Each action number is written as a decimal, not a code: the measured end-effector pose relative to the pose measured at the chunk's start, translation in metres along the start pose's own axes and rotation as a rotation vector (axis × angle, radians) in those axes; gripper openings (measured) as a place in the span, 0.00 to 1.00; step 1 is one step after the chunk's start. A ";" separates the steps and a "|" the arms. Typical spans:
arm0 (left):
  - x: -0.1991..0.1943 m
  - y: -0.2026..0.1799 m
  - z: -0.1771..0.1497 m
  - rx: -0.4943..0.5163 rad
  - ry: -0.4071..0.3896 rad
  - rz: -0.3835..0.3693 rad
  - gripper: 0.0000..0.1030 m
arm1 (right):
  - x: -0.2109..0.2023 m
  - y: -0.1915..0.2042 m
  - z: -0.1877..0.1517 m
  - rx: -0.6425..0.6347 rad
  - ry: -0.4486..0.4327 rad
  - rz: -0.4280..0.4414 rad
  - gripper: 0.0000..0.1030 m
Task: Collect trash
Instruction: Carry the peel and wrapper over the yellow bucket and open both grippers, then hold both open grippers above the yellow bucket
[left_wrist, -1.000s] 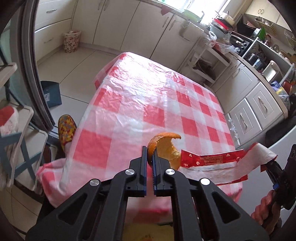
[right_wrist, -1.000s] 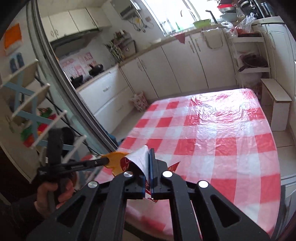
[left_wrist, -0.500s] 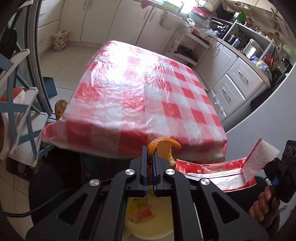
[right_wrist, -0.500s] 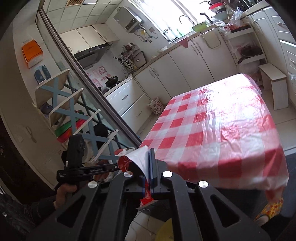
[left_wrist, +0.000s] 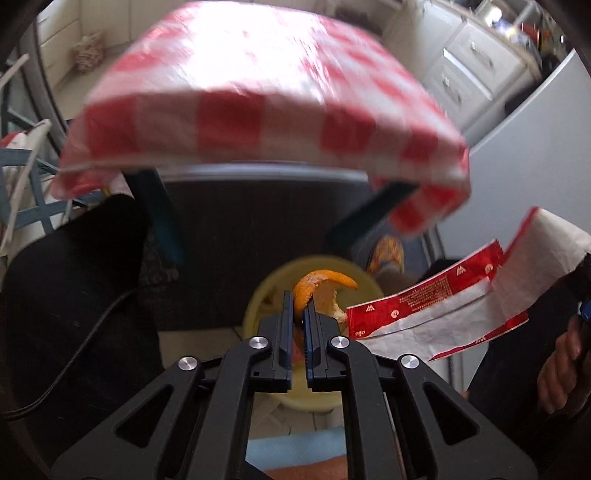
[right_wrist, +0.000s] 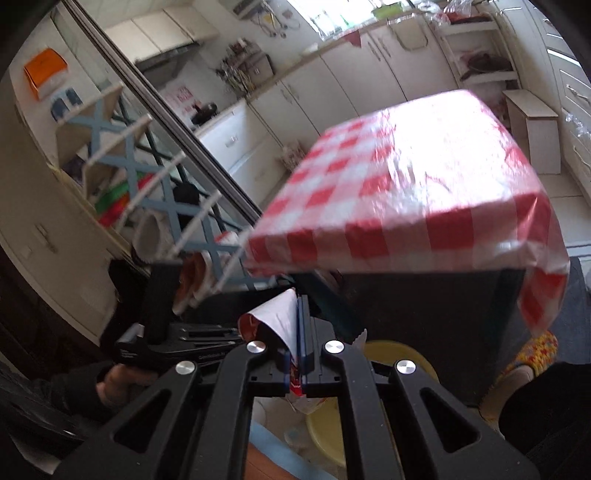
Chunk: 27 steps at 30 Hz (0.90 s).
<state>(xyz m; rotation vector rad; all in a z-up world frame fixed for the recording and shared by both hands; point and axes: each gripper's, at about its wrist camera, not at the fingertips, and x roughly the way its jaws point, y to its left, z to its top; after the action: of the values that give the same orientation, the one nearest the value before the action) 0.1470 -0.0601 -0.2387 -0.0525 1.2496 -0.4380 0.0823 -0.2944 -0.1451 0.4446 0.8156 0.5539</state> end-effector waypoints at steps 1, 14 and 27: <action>0.006 -0.005 -0.001 0.023 0.031 0.002 0.05 | 0.014 0.000 -0.004 -0.005 0.071 -0.014 0.04; 0.003 -0.008 -0.005 0.039 0.010 0.020 0.26 | 0.064 -0.010 -0.030 -0.037 0.310 -0.197 0.50; -0.011 -0.010 -0.003 0.033 -0.054 0.043 0.43 | 0.063 -0.011 -0.029 -0.026 0.285 -0.221 0.63</action>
<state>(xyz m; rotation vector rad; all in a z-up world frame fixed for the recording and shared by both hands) 0.1383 -0.0647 -0.2275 -0.0095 1.1880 -0.4171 0.0980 -0.2599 -0.2039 0.2493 1.1140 0.4258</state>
